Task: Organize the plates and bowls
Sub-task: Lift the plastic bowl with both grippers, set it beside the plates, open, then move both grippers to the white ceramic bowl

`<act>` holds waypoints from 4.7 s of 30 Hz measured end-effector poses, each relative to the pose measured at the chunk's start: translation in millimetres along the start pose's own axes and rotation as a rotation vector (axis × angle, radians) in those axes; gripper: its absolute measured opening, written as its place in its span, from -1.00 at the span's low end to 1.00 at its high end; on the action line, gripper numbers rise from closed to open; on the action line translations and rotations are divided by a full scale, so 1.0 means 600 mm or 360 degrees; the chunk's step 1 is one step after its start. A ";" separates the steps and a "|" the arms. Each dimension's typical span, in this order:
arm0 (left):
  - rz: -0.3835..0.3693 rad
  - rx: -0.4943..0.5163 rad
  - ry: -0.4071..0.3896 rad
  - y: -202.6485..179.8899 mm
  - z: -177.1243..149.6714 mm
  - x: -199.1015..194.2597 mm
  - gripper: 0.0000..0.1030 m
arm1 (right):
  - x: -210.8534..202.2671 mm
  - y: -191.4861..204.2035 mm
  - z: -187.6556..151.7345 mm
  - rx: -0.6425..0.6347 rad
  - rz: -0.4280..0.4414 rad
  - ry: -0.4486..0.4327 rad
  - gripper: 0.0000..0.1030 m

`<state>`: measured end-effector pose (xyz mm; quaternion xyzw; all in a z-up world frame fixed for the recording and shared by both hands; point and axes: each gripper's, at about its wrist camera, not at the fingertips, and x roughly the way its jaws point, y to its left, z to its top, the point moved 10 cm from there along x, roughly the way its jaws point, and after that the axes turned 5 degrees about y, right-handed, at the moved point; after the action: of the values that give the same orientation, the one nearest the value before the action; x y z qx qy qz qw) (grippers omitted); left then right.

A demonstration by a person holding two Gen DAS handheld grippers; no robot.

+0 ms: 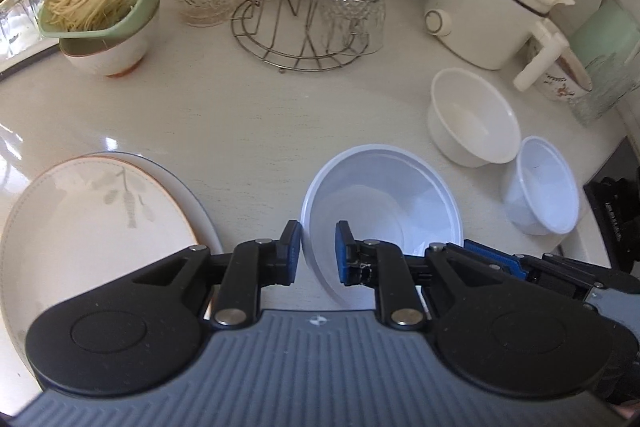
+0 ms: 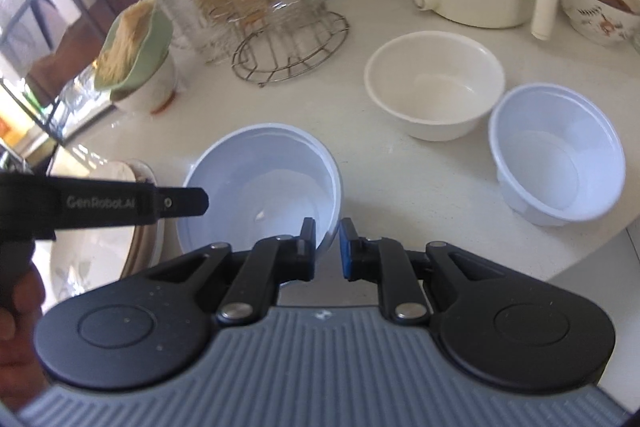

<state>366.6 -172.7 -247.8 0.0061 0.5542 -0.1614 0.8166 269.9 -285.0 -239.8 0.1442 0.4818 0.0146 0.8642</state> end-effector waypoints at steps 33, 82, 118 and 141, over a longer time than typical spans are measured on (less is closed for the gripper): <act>-0.0197 0.0073 -0.0186 -0.020 0.067 -0.149 -0.07 | -0.130 0.030 0.050 0.0032 0.0003 -0.0275 -0.43; -0.0500 0.0518 -0.0111 -0.189 0.053 -0.163 0.01 | -0.256 -0.089 0.019 0.0352 -0.0472 -0.0445 -0.32; -0.0551 0.0423 0.0056 -0.153 0.142 -0.030 0.49 | -0.197 -0.114 0.062 0.0520 -0.0528 -0.0411 0.49; -0.0585 0.0145 0.0091 -0.159 0.208 0.102 0.46 | -0.074 -0.214 0.138 0.0478 -0.0428 -0.0335 -0.16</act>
<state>473.8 -302.2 -239.1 -0.0537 0.5611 -0.3324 0.7562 300.9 -434.9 -196.1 0.2063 0.4007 -0.1878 0.8727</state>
